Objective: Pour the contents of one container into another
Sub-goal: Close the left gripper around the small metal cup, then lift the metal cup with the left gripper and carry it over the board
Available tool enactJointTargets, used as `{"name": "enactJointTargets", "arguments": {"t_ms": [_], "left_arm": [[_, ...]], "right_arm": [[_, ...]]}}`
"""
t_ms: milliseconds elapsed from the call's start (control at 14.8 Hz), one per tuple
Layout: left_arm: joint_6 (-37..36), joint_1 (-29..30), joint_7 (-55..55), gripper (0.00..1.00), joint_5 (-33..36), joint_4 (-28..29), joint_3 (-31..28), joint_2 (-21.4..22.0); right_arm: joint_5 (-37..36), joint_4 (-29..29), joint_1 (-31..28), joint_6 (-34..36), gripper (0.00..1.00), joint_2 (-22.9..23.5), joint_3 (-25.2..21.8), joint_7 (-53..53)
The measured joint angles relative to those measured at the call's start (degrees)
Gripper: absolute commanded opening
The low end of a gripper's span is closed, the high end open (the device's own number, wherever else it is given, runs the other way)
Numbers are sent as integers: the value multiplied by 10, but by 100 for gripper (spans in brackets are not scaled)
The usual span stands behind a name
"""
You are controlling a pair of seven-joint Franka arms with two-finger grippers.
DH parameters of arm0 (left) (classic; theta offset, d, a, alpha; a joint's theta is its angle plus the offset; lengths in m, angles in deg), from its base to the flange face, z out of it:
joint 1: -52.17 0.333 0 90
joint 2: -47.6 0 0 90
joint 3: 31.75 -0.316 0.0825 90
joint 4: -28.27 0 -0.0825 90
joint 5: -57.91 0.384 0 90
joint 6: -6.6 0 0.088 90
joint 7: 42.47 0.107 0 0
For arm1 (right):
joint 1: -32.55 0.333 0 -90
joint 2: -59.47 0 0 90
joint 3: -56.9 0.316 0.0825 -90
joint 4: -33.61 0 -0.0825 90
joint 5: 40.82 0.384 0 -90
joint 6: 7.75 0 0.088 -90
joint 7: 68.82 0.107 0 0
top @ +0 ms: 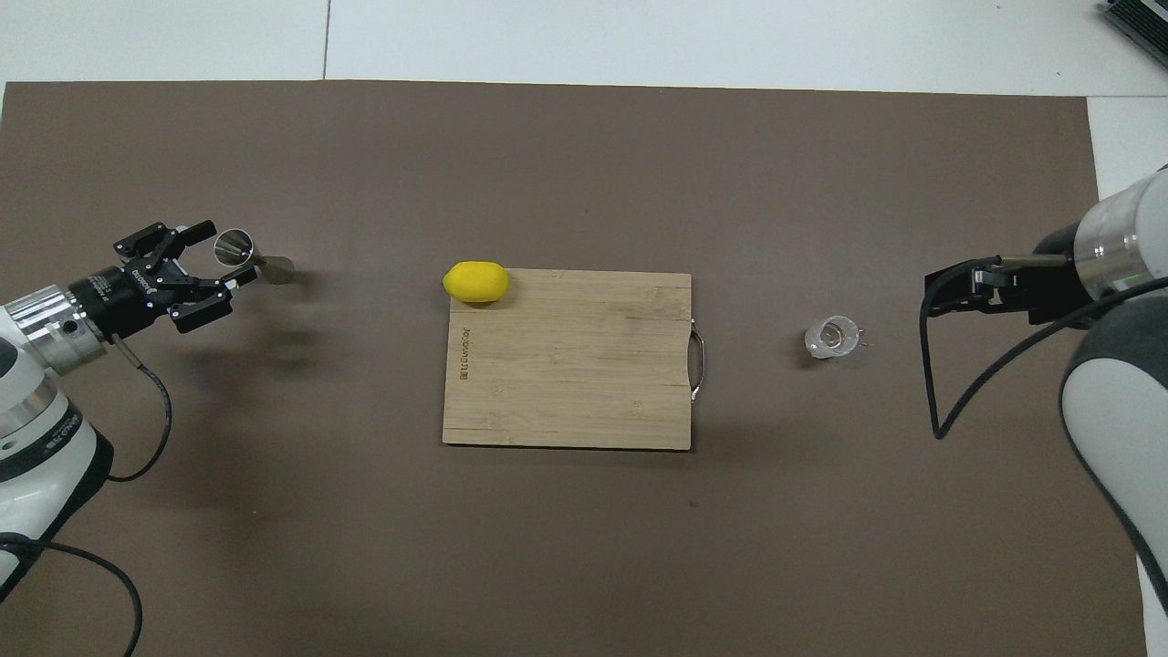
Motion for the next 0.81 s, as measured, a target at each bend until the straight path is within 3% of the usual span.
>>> {"name": "enactJointTargets", "arguments": {"t_ms": [812], "left_arm": [[1,0,19,73,0,0,-1,-1]], "right_arm": [[0,0,0,0,100,0,0,0]]}}
